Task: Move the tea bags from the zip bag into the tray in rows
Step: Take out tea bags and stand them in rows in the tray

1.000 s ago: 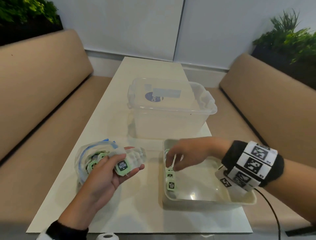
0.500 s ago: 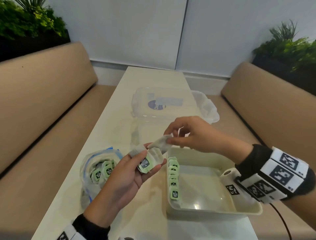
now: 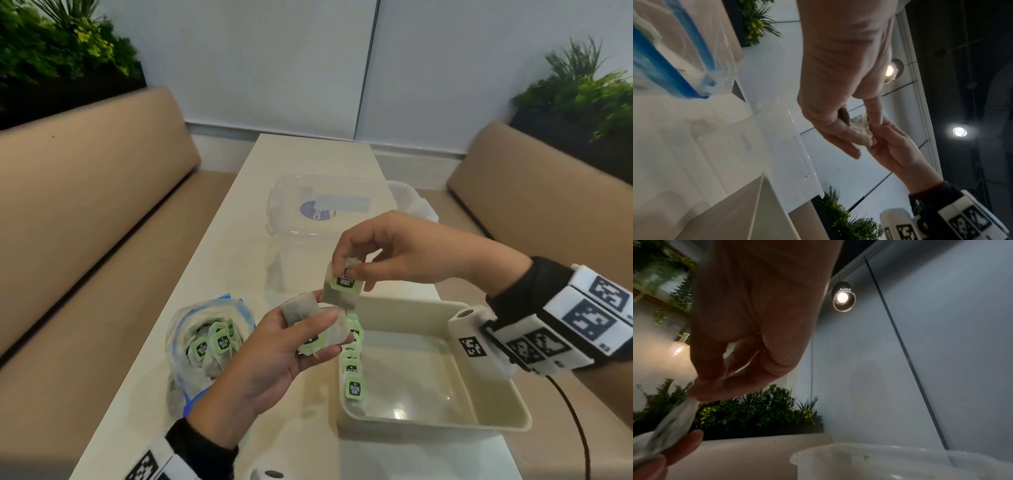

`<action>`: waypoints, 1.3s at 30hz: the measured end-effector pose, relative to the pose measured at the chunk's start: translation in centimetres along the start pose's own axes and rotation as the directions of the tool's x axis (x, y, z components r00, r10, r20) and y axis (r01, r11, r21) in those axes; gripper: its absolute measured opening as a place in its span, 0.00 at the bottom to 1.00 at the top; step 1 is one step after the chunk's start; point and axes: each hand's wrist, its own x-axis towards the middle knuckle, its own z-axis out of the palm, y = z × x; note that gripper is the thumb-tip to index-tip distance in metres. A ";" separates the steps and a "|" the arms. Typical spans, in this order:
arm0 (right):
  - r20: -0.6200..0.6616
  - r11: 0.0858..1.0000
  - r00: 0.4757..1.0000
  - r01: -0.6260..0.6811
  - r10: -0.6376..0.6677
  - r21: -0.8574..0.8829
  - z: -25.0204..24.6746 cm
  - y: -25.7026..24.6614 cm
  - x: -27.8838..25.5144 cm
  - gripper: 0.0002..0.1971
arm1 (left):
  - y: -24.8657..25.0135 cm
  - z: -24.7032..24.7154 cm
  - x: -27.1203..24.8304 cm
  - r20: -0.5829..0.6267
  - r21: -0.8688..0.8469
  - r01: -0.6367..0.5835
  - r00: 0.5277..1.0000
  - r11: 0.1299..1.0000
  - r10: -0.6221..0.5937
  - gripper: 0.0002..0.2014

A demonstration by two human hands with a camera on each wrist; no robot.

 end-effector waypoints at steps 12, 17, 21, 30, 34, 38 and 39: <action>-0.206 0.971 0.968 0.093 -0.140 -0.221 0.6 -0.4 -0.5 0.06 | -0.8 0.3 1.0 -0.144 0.152 -0.221 0.959 0.963 0.243 0.11; -0.278 0.990 0.953 0.097 -0.123 -0.105 0.9 0.8 -1.1 0.08 | -0.6 0.2 1.0 -0.160 0.182 -0.287 0.935 0.940 0.316 0.06; -0.293 0.992 0.948 0.105 -0.123 -0.075 0.9 1.2 -1.3 0.08 | -0.7 0.2 1.2 -0.164 0.210 -0.292 0.931 0.933 0.328 0.09; -0.288 0.985 0.949 0.092 -0.130 -0.143 0.5 2.3 -1.7 0.09 | -1.6 -0.9 1.7 -0.196 0.222 -0.231 0.941 0.947 0.276 0.04; -0.148 0.933 0.989 -0.035 -0.019 -0.358 0.0 5.0 -1.7 0.07 | -1.6 -3.2 1.5 -0.252 0.175 -0.171 0.944 0.970 0.212 0.12; 0.080 0.824 0.958 -0.191 0.274 -0.534 1.3 9.2 -1.9 0.12 | -1.4 -5.5 1.1 -0.289 0.180 -0.167 0.933 0.969 0.214 0.18; 0.119 0.805 0.934 -0.220 0.336 -0.551 1.8 10.2 -1.8 0.13 | -1.4 -6.0 1.0 -0.294 0.181 -0.167 0.931 0.969 0.215 0.18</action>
